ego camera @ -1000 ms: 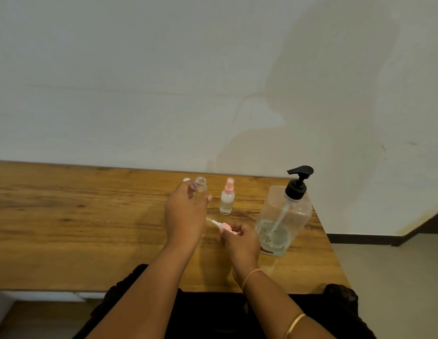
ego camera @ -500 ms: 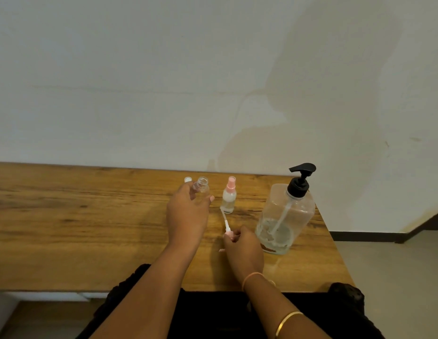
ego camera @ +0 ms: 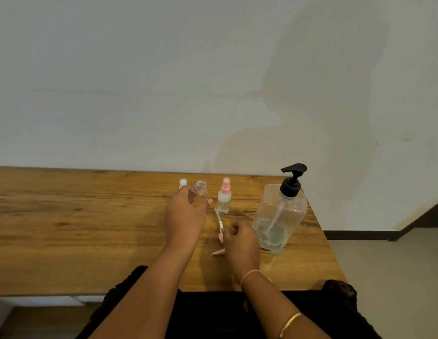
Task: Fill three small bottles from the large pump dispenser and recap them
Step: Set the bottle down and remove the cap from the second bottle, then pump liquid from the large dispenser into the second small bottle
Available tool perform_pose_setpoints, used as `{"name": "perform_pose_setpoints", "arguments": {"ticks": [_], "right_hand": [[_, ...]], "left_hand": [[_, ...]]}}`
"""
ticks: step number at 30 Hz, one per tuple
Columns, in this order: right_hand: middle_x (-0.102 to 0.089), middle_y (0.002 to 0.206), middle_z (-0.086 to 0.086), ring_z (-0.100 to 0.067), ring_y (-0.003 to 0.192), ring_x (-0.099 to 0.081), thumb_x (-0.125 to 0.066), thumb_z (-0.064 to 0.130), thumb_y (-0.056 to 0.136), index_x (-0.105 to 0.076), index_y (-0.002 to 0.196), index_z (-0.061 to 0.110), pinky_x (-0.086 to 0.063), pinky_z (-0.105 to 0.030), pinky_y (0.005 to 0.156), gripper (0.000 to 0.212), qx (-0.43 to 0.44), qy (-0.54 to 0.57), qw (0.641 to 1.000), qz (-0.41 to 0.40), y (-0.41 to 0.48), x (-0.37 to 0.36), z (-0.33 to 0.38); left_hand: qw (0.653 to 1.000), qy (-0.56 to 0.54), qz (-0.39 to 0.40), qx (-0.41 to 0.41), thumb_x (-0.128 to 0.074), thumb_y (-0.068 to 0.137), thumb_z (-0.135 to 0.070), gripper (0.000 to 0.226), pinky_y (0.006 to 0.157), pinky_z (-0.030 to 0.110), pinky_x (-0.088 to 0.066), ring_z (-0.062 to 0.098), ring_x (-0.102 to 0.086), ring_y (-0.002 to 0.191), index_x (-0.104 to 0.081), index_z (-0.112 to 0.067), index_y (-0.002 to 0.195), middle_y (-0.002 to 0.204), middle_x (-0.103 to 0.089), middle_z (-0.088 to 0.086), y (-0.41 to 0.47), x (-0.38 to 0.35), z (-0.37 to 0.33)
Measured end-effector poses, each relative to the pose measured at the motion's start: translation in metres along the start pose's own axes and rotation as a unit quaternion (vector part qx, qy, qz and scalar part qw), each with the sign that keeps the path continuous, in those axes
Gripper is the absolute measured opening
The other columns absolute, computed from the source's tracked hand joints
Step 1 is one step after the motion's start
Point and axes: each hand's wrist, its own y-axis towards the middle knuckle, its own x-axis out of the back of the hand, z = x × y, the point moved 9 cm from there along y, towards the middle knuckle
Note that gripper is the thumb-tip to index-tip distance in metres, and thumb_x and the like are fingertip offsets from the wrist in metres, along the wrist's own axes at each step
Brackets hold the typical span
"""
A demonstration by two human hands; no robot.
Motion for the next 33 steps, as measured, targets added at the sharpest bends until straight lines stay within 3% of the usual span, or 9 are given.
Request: {"name": "perform_pose_setpoints", "arguments": {"ticks": [3,7,11,15,17,20,23,27,33], "right_hand": [[-0.061,0.106,-0.001,-0.009,0.081,-0.06,-0.053,0.014,0.095,-0.059,0.115,0.013,-0.048,-0.013,0.061,0.021,0.059,0.008,0.998,-0.03,-0.008,0.022,0.023],[-0.058,0.096,0.008,-0.004,0.086,-0.055,-0.055,0.012,0.094,-0.064,0.108,0.015,-0.047,-0.016,0.076,0.017,0.196,0.014,0.976,-0.093,-0.03,0.065,0.069],[-0.059,0.09,0.007,-0.004,0.082,-0.057,-0.061,0.006,0.089,-0.068,0.1,0.01,-0.05,-0.016,0.071,0.013,0.344,0.048,0.918,-0.19,-0.059,0.118,0.108],[-0.061,0.093,0.002,-0.004,0.087,-0.056,-0.06,0.004,0.088,-0.067,0.098,0.004,-0.049,-0.012,0.075,0.012,0.44,0.062,0.852,-0.278,-0.078,0.164,0.126],[-0.059,0.094,0.002,-0.002,0.088,-0.055,-0.059,0.002,0.089,-0.067,0.098,0.003,-0.045,-0.008,0.077,0.012,0.45,0.061,0.834,-0.314,-0.078,0.183,0.123],[-0.063,0.099,-0.002,-0.007,0.094,-0.056,-0.057,0.004,0.089,-0.068,0.101,0.005,-0.041,-0.005,0.084,0.016,0.42,0.047,0.844,-0.331,-0.062,0.192,0.108],[-0.066,0.107,-0.004,-0.018,0.104,-0.059,-0.055,0.007,0.089,-0.068,0.105,0.007,-0.036,-0.005,0.092,0.021,0.392,0.033,0.87,-0.297,-0.042,0.186,0.095],[-0.066,0.11,-0.005,-0.014,0.103,-0.058,-0.056,0.004,0.09,-0.068,0.108,0.008,-0.035,-0.002,0.093,0.022,0.386,0.026,0.881,-0.273,-0.033,0.184,0.09],[-0.065,0.105,-0.006,-0.019,0.099,-0.061,-0.055,0.001,0.089,-0.068,0.103,0.004,-0.038,-0.003,0.091,0.02,0.406,0.021,0.867,-0.288,-0.038,0.184,0.091]], "left_hand": [[1.0,-0.005,0.015,-0.009,-0.072,0.082,-0.018,0.033,0.079,0.023,-0.041,0.012,-0.058,0.109,-0.062,-0.015,0.113,0.114,-0.065,-0.002,-0.002,-0.004,-0.002],[0.997,-0.037,0.055,-0.049,-0.074,0.079,-0.023,0.03,0.072,0.017,-0.043,0.004,-0.059,0.101,-0.064,-0.025,0.107,0.103,-0.066,-0.012,-0.007,-0.013,-0.014],[0.989,-0.065,0.108,-0.078,-0.076,0.077,-0.028,0.029,0.076,0.024,-0.052,0.003,-0.061,0.097,-0.064,-0.032,0.103,0.099,-0.067,-0.014,-0.015,-0.029,-0.028],[0.981,-0.08,0.132,-0.118,-0.076,0.076,-0.03,0.036,0.069,0.015,-0.049,-0.005,-0.057,0.093,-0.06,-0.039,0.107,0.105,-0.06,-0.015,-0.025,-0.041,-0.048],[0.979,-0.084,0.127,-0.136,-0.077,0.074,-0.031,0.042,0.077,0.02,-0.051,-0.006,-0.055,0.095,-0.057,-0.047,0.106,0.106,-0.052,-0.017,-0.029,-0.046,-0.054],[0.977,-0.082,0.122,-0.157,-0.079,0.072,-0.032,0.05,0.078,0.018,-0.049,-0.007,-0.054,0.095,-0.046,-0.062,0.095,0.103,-0.049,-0.021,-0.034,-0.052,-0.062],[0.975,-0.08,0.119,-0.172,-0.079,0.07,-0.033,0.05,0.073,0.008,-0.044,-0.009,-0.054,0.094,-0.052,-0.056,0.105,0.103,-0.051,-0.02,-0.037,-0.056,-0.066],[0.973,-0.114,0.117,-0.164,-0.083,0.066,-0.031,0.062,0.075,0.005,-0.046,-0.013,-0.054,0.094,-0.054,-0.039,0.121,0.105,-0.057,-0.016,-0.038,-0.064,-0.066],[0.967,-0.151,0.078,-0.19,-0.076,0.061,-0.047,0.044,0.074,0.008,-0.047,-0.008,-0.057,0.094,-0.054,-0.048,0.099,0.102,-0.061,-0.018,-0.045,-0.063,-0.081]]}}
